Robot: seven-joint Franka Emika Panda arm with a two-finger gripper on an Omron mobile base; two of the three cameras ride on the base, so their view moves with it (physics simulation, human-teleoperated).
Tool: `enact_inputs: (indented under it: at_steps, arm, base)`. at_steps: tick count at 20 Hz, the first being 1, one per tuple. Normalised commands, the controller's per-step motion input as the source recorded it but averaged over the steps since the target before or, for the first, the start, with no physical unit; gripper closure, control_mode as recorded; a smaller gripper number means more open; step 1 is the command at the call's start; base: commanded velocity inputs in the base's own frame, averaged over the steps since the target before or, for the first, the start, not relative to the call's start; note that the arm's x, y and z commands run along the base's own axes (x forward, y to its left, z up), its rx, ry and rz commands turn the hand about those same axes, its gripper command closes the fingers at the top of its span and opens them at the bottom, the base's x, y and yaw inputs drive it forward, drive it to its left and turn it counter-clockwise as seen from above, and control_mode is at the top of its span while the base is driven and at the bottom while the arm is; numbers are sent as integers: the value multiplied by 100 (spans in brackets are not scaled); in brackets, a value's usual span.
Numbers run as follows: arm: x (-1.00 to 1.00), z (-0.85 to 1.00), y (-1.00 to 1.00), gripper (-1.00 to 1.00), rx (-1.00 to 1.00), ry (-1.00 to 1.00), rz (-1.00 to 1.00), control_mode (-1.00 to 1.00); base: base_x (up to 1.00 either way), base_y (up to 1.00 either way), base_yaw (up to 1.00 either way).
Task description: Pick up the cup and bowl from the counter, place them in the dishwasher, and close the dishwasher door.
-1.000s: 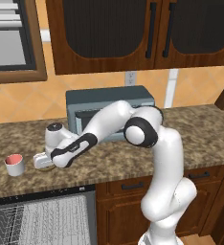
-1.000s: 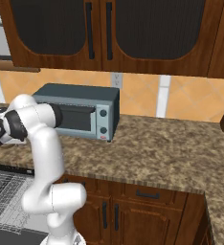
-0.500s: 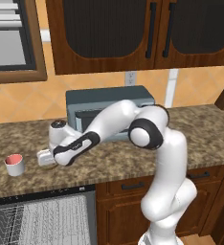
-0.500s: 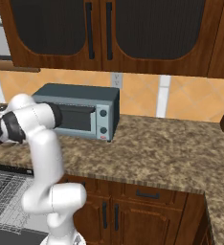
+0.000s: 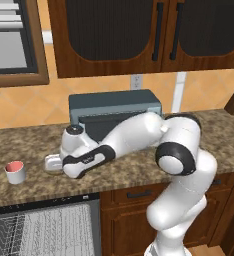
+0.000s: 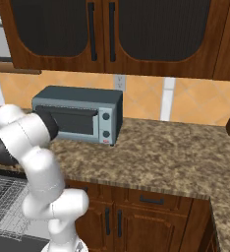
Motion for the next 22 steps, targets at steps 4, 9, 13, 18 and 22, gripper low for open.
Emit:
enact_inputs:
  at_steps: [4, 9, 13, 18, 22]
  arm:
    - [-57, 39, -44, 100, 14, -21, -5, -100]
    - [-38, 16, -71, 100, 16, -12, 0, -100]
    - [-31, 34, -64, 100, 7, 0, 0, -100]
    - [-15, 98, -11, 100, -6, 11, 0, -100]
    - [-2, 100, 0, 100, -24, 37, 0, -100]
  base:
    - [0, 0, 0]
    - [0, 0, 0]
    - [0, 0, 0]
    - [0, 0, 0]
    - [0, 0, 0]
